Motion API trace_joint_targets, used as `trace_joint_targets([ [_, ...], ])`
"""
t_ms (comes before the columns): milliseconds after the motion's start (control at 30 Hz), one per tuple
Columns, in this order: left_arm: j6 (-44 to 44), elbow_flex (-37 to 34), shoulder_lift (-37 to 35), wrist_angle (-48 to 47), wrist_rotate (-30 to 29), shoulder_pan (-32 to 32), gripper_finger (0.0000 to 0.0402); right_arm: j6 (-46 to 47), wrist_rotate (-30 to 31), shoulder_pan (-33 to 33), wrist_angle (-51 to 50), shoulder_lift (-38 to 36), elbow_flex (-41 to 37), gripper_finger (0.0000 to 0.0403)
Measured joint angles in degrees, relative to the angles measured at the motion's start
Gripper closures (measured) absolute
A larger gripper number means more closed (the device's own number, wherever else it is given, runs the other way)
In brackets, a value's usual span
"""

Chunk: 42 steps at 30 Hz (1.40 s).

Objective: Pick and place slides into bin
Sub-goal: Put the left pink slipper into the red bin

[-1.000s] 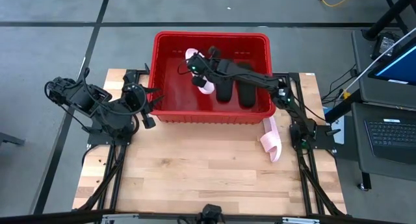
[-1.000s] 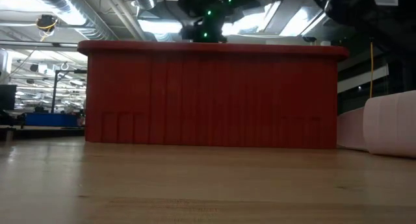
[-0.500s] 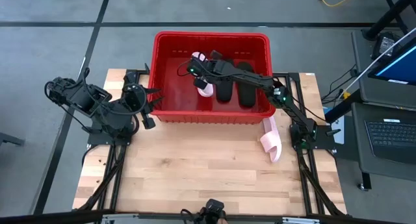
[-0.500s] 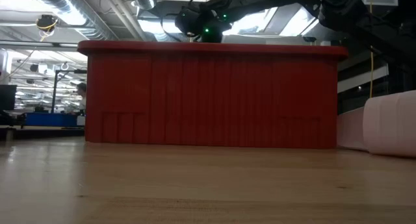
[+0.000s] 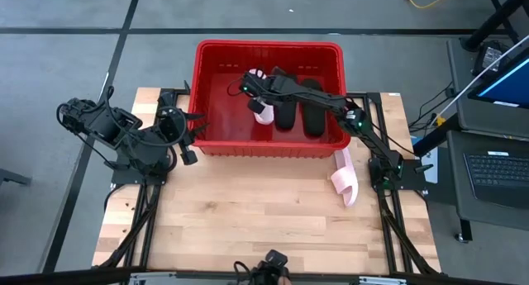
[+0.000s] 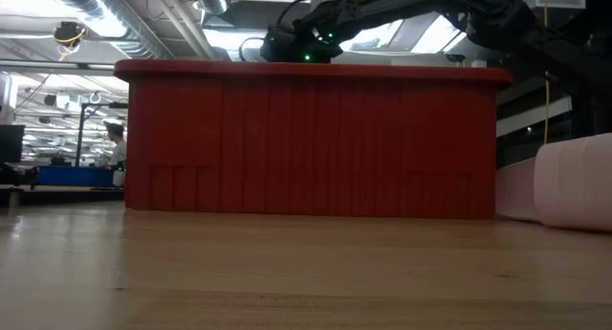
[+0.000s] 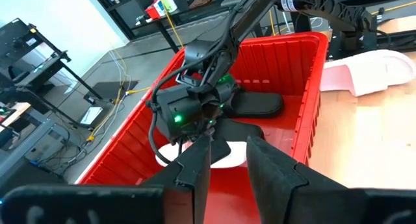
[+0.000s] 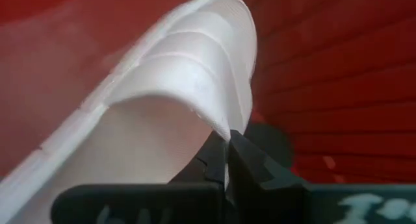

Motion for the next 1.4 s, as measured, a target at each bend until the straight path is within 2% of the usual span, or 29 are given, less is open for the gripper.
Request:
trace_joint_targets([
  [800,0.0,0.0,0.0,-0.2,0.0,0.0,0.0310,-0.9,-0.8,-1.7,-0.3,3.4,0.0,0.0395],
  [1000,0.0,0.0,0.0,-0.2,0.0,0.0,0.0311,-2.4,-0.8,-1.7,-0.3,3.4,0.0,0.0375],
  [1400,0.0,0.0,0.0,-0.2,0.0,0.0,0.0309,-2.2,-0.8,-1.7,-0.3,3.4,0.0,0.0368],
])
